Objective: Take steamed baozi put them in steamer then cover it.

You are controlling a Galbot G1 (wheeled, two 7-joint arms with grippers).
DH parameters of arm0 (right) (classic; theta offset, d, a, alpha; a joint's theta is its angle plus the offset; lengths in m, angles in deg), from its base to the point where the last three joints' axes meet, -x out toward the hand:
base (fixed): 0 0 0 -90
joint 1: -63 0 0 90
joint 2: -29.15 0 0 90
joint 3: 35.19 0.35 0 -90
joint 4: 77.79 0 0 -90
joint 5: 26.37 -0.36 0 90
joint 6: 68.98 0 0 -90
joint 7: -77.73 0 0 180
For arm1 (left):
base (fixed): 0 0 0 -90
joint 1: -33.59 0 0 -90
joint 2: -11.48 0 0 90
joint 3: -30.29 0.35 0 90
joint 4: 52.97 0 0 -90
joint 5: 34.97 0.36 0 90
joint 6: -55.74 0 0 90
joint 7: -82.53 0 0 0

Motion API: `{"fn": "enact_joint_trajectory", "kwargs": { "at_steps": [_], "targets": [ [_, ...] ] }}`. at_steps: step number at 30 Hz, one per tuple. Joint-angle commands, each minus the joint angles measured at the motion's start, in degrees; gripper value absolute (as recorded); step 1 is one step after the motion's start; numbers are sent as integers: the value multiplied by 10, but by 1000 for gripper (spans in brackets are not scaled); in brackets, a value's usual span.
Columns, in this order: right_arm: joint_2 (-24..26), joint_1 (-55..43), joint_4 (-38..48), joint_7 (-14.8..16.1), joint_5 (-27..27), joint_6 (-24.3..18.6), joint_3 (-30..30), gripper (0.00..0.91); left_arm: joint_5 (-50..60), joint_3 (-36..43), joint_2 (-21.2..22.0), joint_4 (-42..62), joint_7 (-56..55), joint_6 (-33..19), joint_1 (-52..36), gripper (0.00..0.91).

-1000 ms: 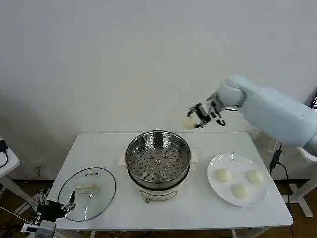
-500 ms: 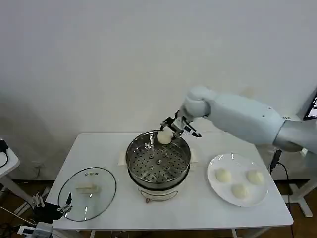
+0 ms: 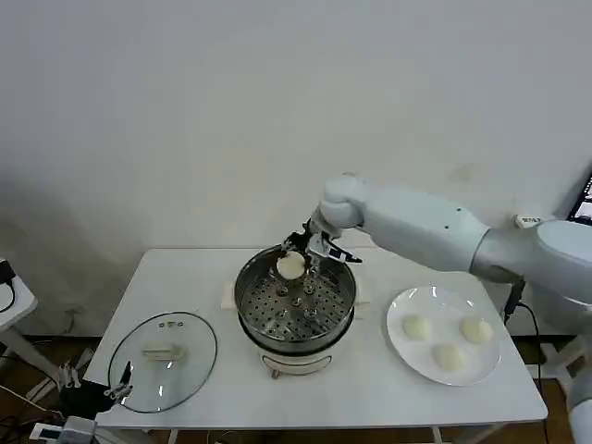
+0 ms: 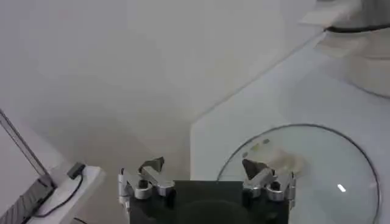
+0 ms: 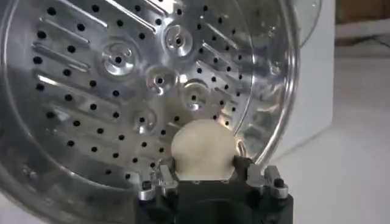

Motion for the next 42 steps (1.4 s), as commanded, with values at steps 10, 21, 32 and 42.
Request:
{"fn": "enact_joint_trajectory", "kwargs": {
  "at_steps": [10, 21, 32, 42],
  "targets": [
    [-29, 15, 49, -8, 57, -46, 2, 786, 0, -2, 3, 1, 0, 0, 3, 907],
    [-17, -6, 21, 10, 2, -24, -10, 907, 0, -2, 4, 2, 0, 0, 2, 907],
    [153, -130, -147, 100, -113, 168, -31, 907, 2, 9, 4, 2, 1, 2, -4, 907],
    [319, -79, -172, 116, -158, 281, 22, 907, 7, 26, -11, -3, 5, 3, -8, 907]
  ]
}}
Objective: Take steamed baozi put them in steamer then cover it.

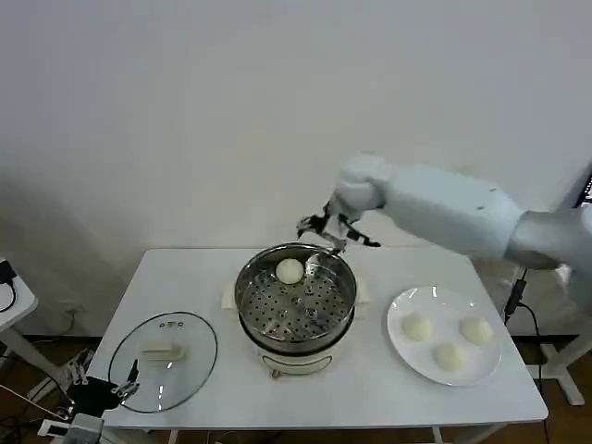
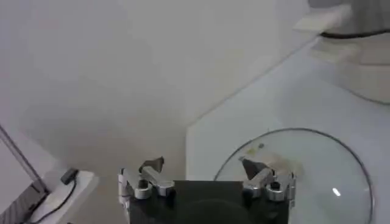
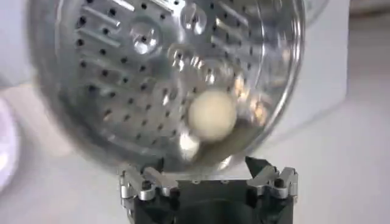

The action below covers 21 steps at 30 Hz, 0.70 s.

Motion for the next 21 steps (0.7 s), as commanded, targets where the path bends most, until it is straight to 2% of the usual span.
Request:
{"fn": "enact_joint_trajectory", "kwargs": {
  "at_steps": [1, 5, 10, 15, 21],
  "targets": [
    [179, 22, -62, 22, -54, 135, 36, 907, 0, 5, -5, 0, 1, 0, -1, 907],
    [243, 62, -80, 17, -55, 158, 40, 907, 0, 9, -13, 3, 1, 1, -5, 907],
    [293, 110, -105, 4, -60, 176, 38, 907, 0, 16, -24, 5, 2, 0, -7, 907],
    [309, 173, -111, -1, -55, 199, 67, 907, -1, 20, -29, 11, 0, 0, -14, 907],
    [287, 231, -84, -6, -68, 231, 93, 907, 0, 25, -33, 13, 0, -1, -13, 907]
  ]
}}
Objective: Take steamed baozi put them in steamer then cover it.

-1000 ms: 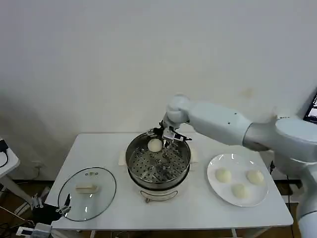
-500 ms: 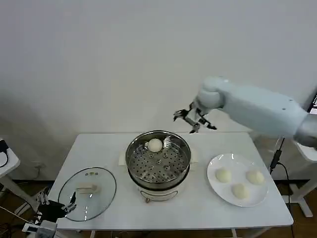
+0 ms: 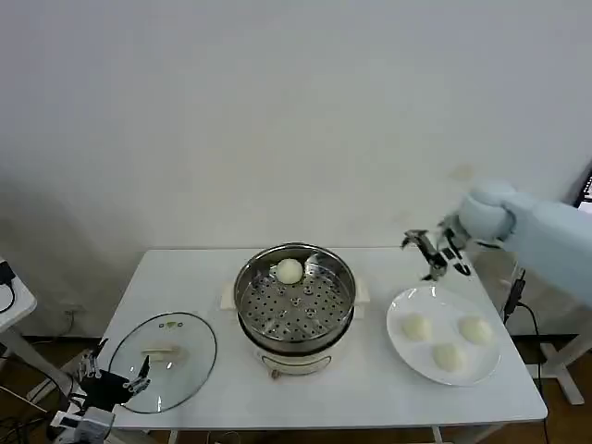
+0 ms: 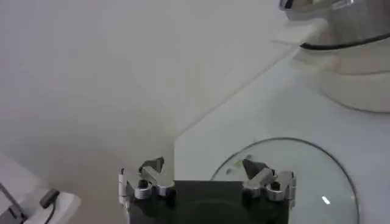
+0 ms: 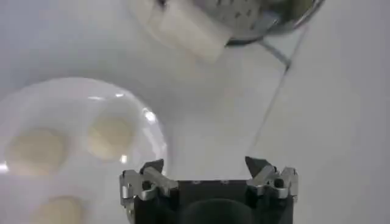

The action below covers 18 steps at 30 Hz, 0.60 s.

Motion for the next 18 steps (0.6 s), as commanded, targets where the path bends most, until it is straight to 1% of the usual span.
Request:
{"fn": "enact_joint_trajectory", "kwargs": {
  "at_steps": [1, 10, 18],
  "targets": [
    [41, 104, 5, -3, -21, 61, 39, 907, 0, 2, -5, 1, 0, 0, -1, 907],
    [-27, 148, 48, 2, -17, 74, 57, 907, 4, 1, 0, 4, 1, 0, 1, 907],
    [-57, 171, 70, 3, -10, 79, 65, 907, 4, -6, 2, 2, 3, 1, 3, 907]
  ]
}}
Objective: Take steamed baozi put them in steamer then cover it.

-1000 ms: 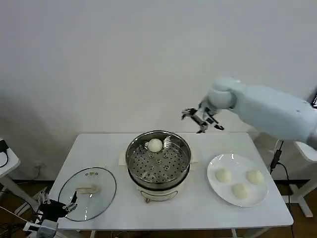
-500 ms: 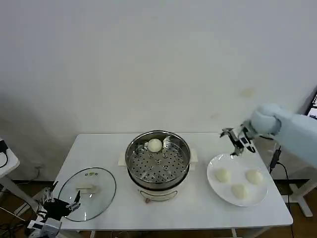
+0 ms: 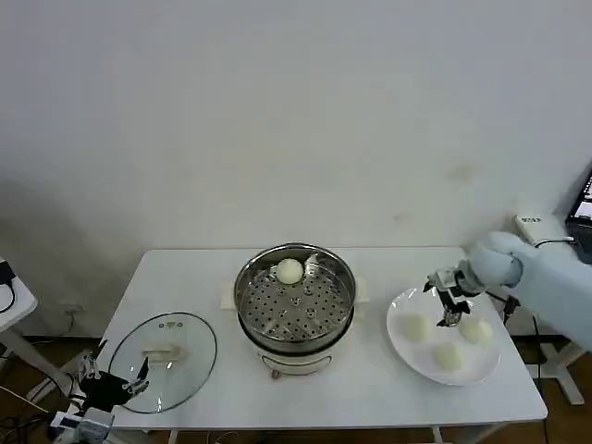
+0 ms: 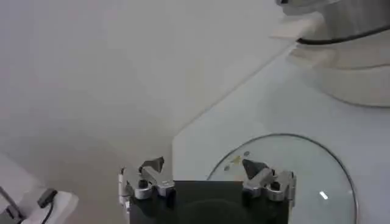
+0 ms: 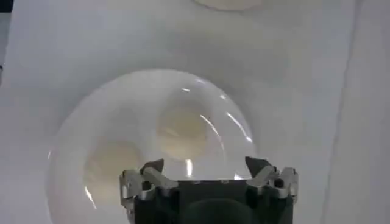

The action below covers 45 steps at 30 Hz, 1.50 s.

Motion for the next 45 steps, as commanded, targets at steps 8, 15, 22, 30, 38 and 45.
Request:
{"fn": "enact_joint_trajectory", "kwargs": {
  "at_steps": [8, 15, 22, 30, 38, 45],
  "targets": [
    [-54, 69, 57, -1, 25, 13, 40, 907, 0, -5, 2, 1, 0, -1, 5, 907],
    [-60, 73, 73, -2, 40, 14, 45, 907, 0, -5, 2, 3, 0, -1, 5, 907],
    [-74, 78, 88, -5, 50, 15, 53, 826, 0, -4, 1, 4, 1, 0, 1, 907],
    [-76, 79, 89, -5, 54, 18, 58, 695, 0, -4, 1, 7, 1, -1, 0, 907],
    [-57, 70, 71, -3, 49, 20, 60, 645, -1, -8, 2, 4, 0, 0, 3, 907],
    [-23, -8, 36, -2, 28, 24, 34, 645, 0, -6, 2, 1, 1, 0, 4, 907]
  ]
}}
